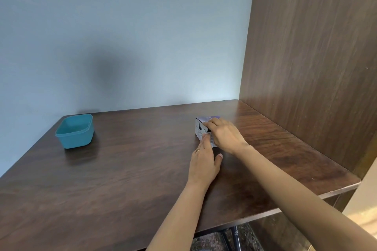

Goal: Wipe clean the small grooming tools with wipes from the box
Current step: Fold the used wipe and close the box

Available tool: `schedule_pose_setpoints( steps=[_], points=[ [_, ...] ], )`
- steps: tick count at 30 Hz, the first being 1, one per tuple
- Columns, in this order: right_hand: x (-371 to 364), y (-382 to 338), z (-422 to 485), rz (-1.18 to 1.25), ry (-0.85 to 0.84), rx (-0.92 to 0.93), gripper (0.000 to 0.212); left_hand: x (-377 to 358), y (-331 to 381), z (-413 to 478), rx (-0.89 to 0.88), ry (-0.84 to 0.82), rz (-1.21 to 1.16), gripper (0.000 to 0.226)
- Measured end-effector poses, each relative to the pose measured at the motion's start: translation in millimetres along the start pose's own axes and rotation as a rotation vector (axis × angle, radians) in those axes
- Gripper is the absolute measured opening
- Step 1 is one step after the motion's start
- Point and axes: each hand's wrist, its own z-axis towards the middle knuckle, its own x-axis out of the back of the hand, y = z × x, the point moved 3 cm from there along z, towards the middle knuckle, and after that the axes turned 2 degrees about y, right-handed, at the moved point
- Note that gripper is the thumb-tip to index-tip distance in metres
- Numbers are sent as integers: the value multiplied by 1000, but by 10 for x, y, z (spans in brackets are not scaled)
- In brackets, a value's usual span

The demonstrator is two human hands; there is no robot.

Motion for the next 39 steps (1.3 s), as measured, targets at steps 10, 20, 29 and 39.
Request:
schedule_pose_setpoints(
  steps=[10,20,29,39],
  points=[
    [-74,-36,-54,-14,-33,-54,41,10,5,-7,2,14,-24,72],
    [4,38,-288,221,254,-248,70,223,-182,-29,145,66,-143,65],
    [-366,-163,-192,56,-25,-502,80,1054,-1099,-27,374,238,182,77],
    [-586,-325,239,4,-52,-541,63,2187,-2291,-130,510,305,596,73]
  ],
)
